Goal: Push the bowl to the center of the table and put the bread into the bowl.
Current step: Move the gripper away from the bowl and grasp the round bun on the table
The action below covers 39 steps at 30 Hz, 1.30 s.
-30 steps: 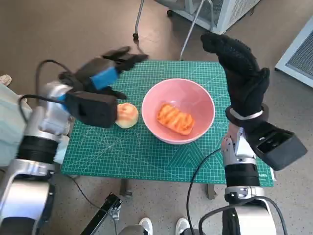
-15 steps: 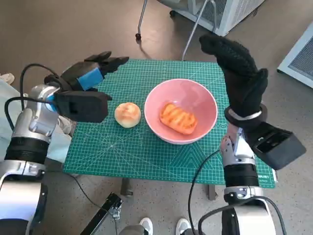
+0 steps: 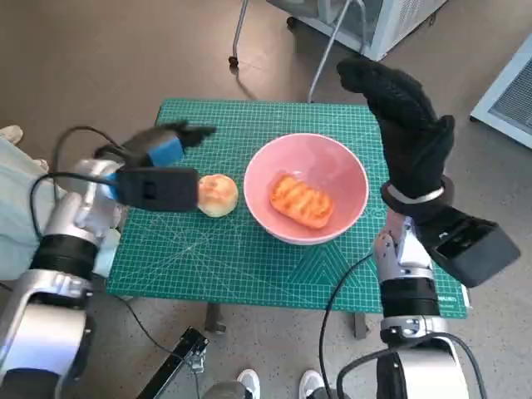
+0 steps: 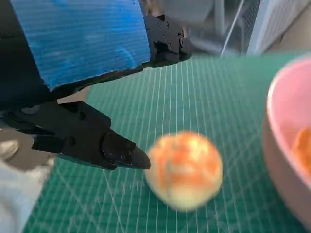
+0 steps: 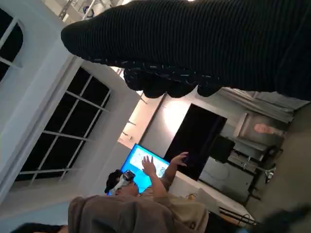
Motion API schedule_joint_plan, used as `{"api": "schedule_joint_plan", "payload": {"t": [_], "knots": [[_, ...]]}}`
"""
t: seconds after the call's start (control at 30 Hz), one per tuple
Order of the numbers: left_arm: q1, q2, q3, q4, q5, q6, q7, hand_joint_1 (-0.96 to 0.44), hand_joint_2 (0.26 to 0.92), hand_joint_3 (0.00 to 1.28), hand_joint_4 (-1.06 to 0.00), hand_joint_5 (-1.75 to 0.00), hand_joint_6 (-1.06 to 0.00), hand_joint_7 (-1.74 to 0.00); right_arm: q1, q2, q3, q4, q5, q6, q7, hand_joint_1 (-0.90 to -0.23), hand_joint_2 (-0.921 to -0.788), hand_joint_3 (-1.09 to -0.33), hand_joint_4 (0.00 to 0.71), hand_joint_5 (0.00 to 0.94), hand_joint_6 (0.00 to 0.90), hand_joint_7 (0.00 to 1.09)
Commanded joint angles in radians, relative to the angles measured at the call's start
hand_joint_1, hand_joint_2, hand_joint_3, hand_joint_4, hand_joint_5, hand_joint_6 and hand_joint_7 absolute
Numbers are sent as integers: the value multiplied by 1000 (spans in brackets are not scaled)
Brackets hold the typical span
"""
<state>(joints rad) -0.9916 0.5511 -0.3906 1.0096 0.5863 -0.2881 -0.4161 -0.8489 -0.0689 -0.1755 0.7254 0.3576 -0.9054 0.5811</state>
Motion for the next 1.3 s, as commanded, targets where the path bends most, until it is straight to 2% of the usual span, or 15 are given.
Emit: {"api": "schedule_joint_plan", "payload": {"t": [0.03, 0.5, 0.77, 0.83, 0.97, 1.0, 1.03, 1.1, 1.13, 1.17, 1.2, 1.3], "knots": [[-43, -35, -28, 64, 19, 11, 8, -185, 811, 0, -114, -3, -240, -71, 22, -5, -2, -5, 7, 8, 9, -699, -921, -786, 282, 5, -1, 808], [-66, -130, -100, 196, 68, 36, 78, -165, 798, 0, -111, -1, -237, -57, 25, -19, -3, -14, -3, 14, 2, -689, -921, -787, 283, 6, -1, 808], [-62, -167, -125, 244, 87, 52, 129, -121, 804, 5, -150, -15, -268, -66, 30, -22, -3, -22, -7, 13, 1, -691, -921, -786, 284, 6, -1, 808], [-58, -173, -130, 252, 91, 56, 147, -110, 823, 13, -182, -28, -300, -81, 30, -23, -3, -20, -7, 11, 3, -690, -921, -784, 284, 6, -1, 802], [-50, -177, -142, 265, 100, 59, 179, -96, 879, 26, -311, -51, -400, -127, 30, -25, -4, -17, -7, 8, 5, -689, -921, -783, 285, 6, -1, 795], [-49, -177, -145, 267, 102, 58, 186, -94, 894, 45, -402, -77, -458, -158, 30, -26, -4, -17, -7, 8, 6, -688, -921, -783, 285, 6, -1, 794], [-48, -173, -147, 268, 103, 55, 194, -94, 900, 52, -435, -86, -478, -170, 31, -27, -4, -18, -7, 6, 6, -688, -921, -783, 285, 6, -1, 794], [-51, -165, -149, 270, 103, 48, 205, -87, 912, 97, -604, -137, -551, -303, 33, -29, -4, -20, -7, 5, 6, -686, -921, -784, 286, 7, -1, 793], [-53, -162, -150, 271, 102, 45, 208, -69, 914, 116, -601, -358, -531, -513, 33, -29, -4, -20, -6, 5, 6, -686, -921, -784, 286, 7, -1, 793], [-59, -152, -147, 268, 98, 38, 209, -45, 916, 162, -574, -702, -480, -839, 34, -31, -4, -23, -6, 6, 6, -687, -921, -783, 286, 7, -1, 792], [-64, -145, -144, 267, 95, 33, 209, -29, 918, 172, -573, -912, -477, -1015, 35, -31, -3, -25, -6, 6, 6, -687, -921, -783, 286, 7, -1, 792], [-85, -121, -132, 258, 83, 18, 209, -10, 920, 167, -576, -1144, -507, -1208, 34, -33, -3, -27, -8, 5, 4, -689, -921, -783, 286, 7, -1, 792]]}}
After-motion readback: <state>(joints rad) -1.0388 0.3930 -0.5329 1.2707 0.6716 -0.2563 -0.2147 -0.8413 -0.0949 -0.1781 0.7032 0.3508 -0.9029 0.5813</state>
